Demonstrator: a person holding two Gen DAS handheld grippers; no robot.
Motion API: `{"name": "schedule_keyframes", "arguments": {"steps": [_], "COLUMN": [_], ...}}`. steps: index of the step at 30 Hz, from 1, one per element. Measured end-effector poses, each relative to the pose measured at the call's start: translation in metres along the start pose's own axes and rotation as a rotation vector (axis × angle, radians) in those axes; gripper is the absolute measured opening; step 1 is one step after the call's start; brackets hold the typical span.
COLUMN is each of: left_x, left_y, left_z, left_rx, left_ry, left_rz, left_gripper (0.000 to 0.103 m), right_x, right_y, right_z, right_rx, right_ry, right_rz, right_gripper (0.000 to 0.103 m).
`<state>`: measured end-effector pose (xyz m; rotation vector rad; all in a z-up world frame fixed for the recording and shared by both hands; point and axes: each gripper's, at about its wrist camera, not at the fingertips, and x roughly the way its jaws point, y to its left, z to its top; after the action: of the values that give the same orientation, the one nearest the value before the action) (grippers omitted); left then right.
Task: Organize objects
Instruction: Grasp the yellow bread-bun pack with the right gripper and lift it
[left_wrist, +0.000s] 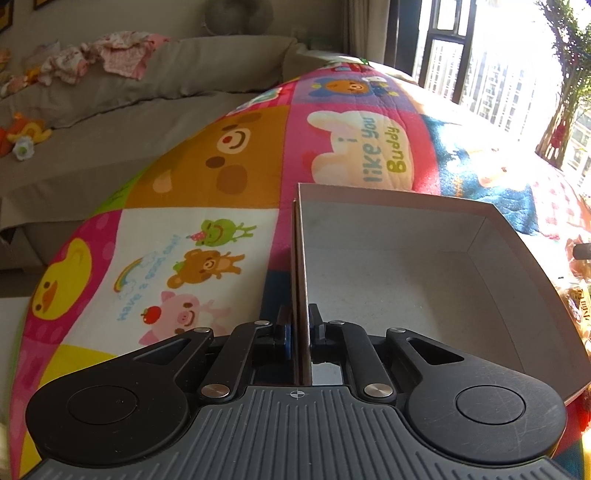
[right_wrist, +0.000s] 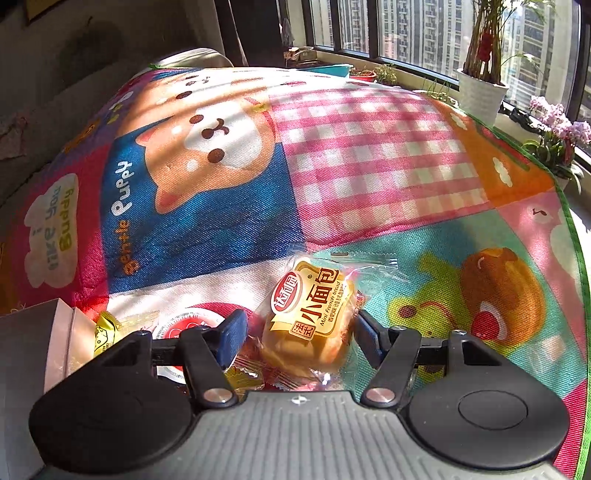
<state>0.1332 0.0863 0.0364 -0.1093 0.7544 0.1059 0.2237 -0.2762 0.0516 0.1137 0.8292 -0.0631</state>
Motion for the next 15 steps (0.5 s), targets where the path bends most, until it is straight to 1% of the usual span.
{"name": "schedule_keyframes", "arguments": {"steps": [1, 5, 8, 10, 12, 15], "left_x": [0.0, -0.001, -0.002, -0.003, -0.003, -0.003], "left_y": [0.0, 0.001, 0.001, 0.001, 0.002, 0.002], "left_z": [0.0, -0.001, -0.002, -0.002, -0.002, -0.002], "left_rx": [-0.001, -0.003, 0.002, -0.001, -0.003, -0.004], "left_ry": [0.0, 0.001, 0.0, 0.001, 0.003, 0.004], "left_rz": [-0.003, -0.013, -0.014, -0.017, -0.021, -0.022], "left_gripper": [0.01, 0.011, 0.011, 0.012, 0.012, 0.012], "right_x": [-0.013, -0.077, -0.121, -0.143, -0.155, -0.164], "right_y": [-0.001, -0.015, -0.019, -0.017, -0.014, -0.007], "right_z": [-0.003, -0.015, -0.033, -0.049, -0.064, -0.096], "right_rx": [-0.013, -0.009, -0.026, -0.053, -0.078, -0.111], "right_ry": [-0.016, -0.075, -0.1, -0.104, -0.096, -0.034], "right_rz": [-0.002, 0.052, 0.088, 0.112, 0.123, 0.161], "right_gripper": [0.058, 0.056, 0.056, 0.056, 0.056, 0.056]}}
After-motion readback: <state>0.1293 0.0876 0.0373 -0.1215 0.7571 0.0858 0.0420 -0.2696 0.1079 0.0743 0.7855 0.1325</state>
